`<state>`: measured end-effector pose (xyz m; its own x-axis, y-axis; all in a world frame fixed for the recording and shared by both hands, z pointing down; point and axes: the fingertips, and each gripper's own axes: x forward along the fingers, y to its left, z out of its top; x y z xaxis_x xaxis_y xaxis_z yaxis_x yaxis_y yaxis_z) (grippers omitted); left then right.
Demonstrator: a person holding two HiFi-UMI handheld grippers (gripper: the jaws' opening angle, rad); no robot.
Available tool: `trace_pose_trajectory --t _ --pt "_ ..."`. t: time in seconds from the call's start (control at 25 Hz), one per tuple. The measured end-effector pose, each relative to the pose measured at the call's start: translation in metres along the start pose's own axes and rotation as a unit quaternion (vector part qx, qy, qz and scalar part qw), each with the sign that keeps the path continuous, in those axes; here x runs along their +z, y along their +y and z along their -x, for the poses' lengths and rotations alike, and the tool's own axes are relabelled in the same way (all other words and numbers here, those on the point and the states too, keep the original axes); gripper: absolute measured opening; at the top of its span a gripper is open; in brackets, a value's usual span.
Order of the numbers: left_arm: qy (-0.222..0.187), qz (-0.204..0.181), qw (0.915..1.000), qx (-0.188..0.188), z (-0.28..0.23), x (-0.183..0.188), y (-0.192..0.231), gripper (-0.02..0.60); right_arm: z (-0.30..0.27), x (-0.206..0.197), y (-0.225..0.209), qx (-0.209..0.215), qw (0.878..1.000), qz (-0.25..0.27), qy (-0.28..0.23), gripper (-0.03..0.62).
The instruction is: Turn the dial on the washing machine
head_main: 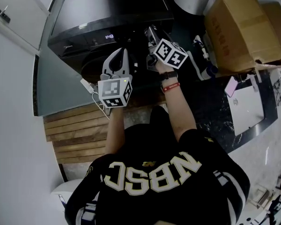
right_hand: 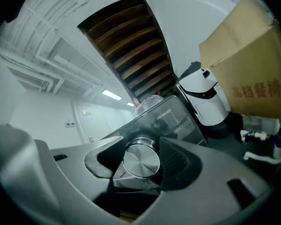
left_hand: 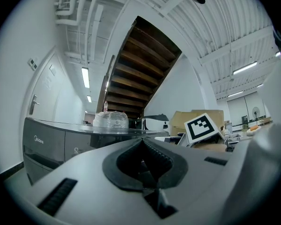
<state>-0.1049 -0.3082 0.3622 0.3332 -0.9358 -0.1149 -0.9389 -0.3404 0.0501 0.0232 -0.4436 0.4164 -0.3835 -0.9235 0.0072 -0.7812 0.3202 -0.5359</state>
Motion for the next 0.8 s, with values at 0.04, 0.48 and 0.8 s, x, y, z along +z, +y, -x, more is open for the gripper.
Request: trace_pose_trajectory --t 0.04,0.48,0.8 --pt "0.0 0.001 1.0 0.001 -0.0001 -0.0003 0.0006 0.014 0.0005 0.0009 0.0009 -0.003 1.0 0.007 0.001 0.236" --pt "0.003 0.004 1.0 -0.004 -0.0034 -0.0038 -0.0043 0.014 0.0001 0.0001 0.0021 -0.003 1.0 0.01 0.006 0.236" --pt "0.003 0.003 1.0 -0.001 -0.0031 -0.0041 -0.0041 0.014 0.0017 0.001 -0.0023 -0.007 0.999 -0.045 0.001 0.236"
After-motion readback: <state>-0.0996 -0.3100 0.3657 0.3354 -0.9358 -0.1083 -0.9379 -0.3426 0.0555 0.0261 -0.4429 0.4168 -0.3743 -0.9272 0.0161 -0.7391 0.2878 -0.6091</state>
